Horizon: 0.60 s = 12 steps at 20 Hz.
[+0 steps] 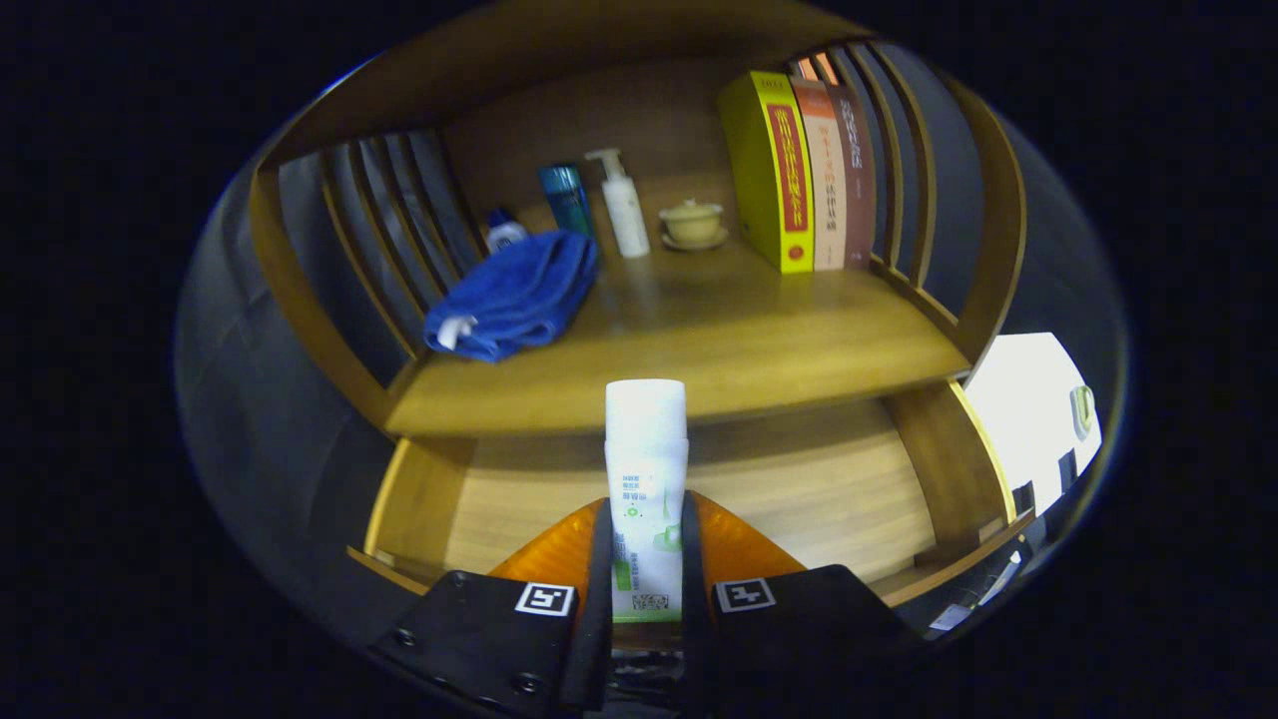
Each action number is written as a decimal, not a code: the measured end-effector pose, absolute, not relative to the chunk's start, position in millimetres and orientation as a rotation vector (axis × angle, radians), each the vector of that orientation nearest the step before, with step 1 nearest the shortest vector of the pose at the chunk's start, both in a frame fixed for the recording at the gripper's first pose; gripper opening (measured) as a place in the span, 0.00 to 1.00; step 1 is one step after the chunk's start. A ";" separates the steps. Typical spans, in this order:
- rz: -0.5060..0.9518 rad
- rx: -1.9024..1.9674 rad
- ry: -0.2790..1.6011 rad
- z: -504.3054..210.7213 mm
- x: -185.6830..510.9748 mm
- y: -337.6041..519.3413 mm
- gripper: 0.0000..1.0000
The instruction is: Pull open the drawer, take out the items inside it, and place them on the countertop above the cabinet.
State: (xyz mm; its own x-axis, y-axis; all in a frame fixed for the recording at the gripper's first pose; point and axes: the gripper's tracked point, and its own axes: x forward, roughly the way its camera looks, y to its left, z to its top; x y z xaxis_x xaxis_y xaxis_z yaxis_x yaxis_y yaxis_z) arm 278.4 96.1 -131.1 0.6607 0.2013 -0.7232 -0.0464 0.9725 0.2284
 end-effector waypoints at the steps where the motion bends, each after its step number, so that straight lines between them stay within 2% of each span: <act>1: 0.153 0.213 0.802 -118.5 288.1 101.7 0.38; 6: 0.129 0.263 0.702 -87.4 349.7 104.3 0.38; 12: 0.118 0.088 0.695 -108.8 410.6 101.5 0.38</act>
State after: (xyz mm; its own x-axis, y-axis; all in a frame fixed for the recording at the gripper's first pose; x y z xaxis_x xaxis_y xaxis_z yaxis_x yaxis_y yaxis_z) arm 410.6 101.5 -108.8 0.7619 0.1377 -0.6329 -0.0793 0.9896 0.1198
